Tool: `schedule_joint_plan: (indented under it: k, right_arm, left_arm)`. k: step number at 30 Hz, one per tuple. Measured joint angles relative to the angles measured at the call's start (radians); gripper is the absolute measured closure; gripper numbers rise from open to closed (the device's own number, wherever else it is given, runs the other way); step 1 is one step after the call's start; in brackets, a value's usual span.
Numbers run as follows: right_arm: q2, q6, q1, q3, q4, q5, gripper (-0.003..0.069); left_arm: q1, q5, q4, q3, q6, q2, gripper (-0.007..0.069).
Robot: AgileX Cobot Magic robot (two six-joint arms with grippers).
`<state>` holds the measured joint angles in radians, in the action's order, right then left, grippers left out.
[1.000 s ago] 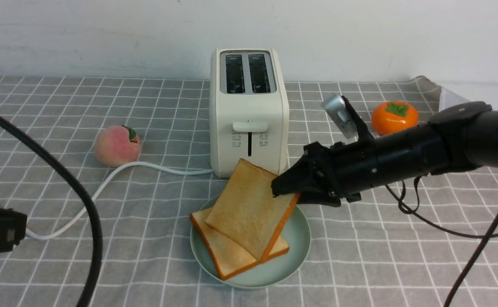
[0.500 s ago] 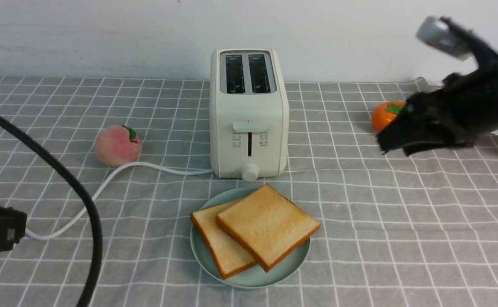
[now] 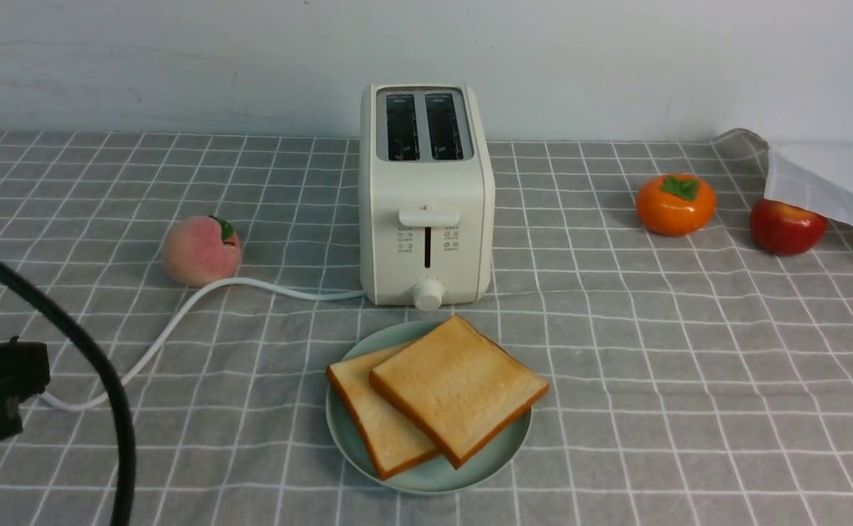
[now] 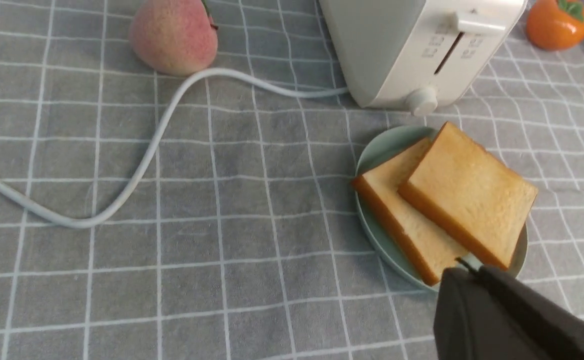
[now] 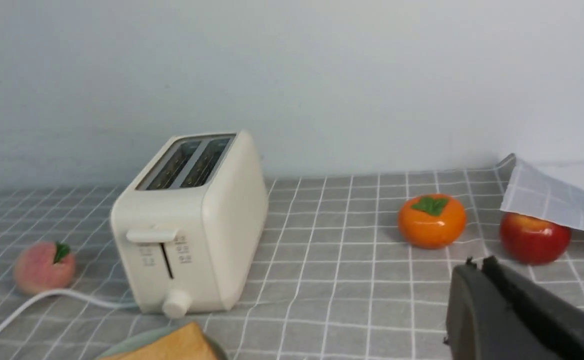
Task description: Take toasted bread from bread machine on grey coffee table place on plate.
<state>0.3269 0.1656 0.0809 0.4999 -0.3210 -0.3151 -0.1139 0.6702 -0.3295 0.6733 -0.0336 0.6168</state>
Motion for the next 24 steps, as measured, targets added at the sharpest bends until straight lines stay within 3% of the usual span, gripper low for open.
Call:
schedule_joint_plan:
  k: [4,10,24]
  right_arm:
    - [-0.184,0.0,0.0,-0.234,-0.034,0.204,0.0657]
    - [-0.331,0.0,0.0,-0.327,-0.04,0.353,0.0637]
    - [-0.339,0.0,-0.005,-0.333,-0.04,0.38,0.0604]
  left_arm:
    - [0.0,-0.094,-0.025,-0.104,-0.002,-0.073,0.0638]
    - [0.0,-0.154,-0.03,-0.184,-0.002,-0.154,0.0638]
    - [0.0,-0.171,-0.033,-0.189,-0.002,-0.166,0.0638]
